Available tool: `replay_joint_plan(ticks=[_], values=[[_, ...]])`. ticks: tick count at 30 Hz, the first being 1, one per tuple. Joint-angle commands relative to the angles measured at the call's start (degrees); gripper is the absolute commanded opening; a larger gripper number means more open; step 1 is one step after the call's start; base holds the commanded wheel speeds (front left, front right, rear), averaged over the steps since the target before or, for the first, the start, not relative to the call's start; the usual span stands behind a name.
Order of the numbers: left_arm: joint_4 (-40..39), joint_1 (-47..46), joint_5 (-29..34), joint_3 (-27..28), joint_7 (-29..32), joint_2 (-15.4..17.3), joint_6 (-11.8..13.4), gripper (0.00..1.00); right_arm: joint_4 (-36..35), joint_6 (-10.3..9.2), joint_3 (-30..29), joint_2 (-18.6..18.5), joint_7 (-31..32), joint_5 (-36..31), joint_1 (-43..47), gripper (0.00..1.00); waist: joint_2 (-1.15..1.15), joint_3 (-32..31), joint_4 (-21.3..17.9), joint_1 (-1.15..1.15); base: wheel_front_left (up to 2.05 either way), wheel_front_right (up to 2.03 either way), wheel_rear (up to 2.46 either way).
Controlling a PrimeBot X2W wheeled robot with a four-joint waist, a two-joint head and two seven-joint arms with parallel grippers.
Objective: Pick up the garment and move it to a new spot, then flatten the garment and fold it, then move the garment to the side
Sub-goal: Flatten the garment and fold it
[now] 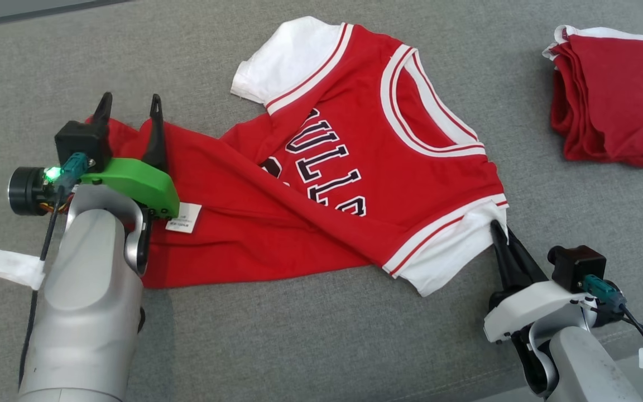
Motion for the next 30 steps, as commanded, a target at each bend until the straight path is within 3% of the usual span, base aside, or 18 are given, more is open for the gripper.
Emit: replay_joint_plan(ticks=[1, 11, 12, 13, 14, 23, 30], values=[[-3.0, 1.8, -0.9, 0.7, 0.0, -0.6, -0.7, 1.0, 0.3, -0.03, -0.4, -0.2, 0.0, -0.1, 1.2, 0.0, 0.0, -2.0, 1.8, -0.02, 0.0, 0.0, 0.0], [-10.9, 13.3, -1.0, 2.6, 0.0, -1.8, -1.1, 1.0, 1.5, -0.03, -0.9, -0.3, 0.0, -0.3, 4.0, 0.0, 0.0, -8.9, 3.8, -0.02, 0.0, 0.0, 0.0], [-11.2, 14.7, -1.4, 3.0, 0.0, -1.9, -1.0, 1.0, 1.3, -0.03, -1.2, -0.2, 0.0, -0.4, 4.4, 0.22, 0.0, -9.5, 3.9, -0.02, 0.0, 0.0, 0.0], [-11.5, 16.1, -1.2, 3.1, 0.0, -2.1, -1.0, 1.0, 1.4, -0.03, -1.5, -0.2, 0.0, -0.6, 4.9, 0.8, 0.0, -10.2, 3.9, -0.02, 0.0, 0.0, 0.0], [-12.1, 17.5, -1.6, 3.3, 0.0, -2.3, -1.1, 1.0, 1.7, -0.03, -1.7, -0.1, 0.0, -0.8, 5.3, 1.0, 0.0, -10.8, 4.0, -0.02, 0.0, 0.0, 0.0], [-21.0, 30.9, -2.1, 3.2, 0.0, -3.0, -1.4, 1.0, 2.0, -0.03, -4.7, 0.2, 0.0, -2.1, 9.0, 1.0, 0.0, -15.7, 4.2, -0.02, 0.0, 0.0, 0.0], [-25.2, 41.5, -4.8, 1.0, 0.0, -3.0, 1.1, 1.0, 1.2, -0.03, -5.6, 0.8, 0.0, -3.0, 12.0, 1.0, 0.0, -19.6, 4.4, -0.02, 0.0, 0.0, 0.0]])
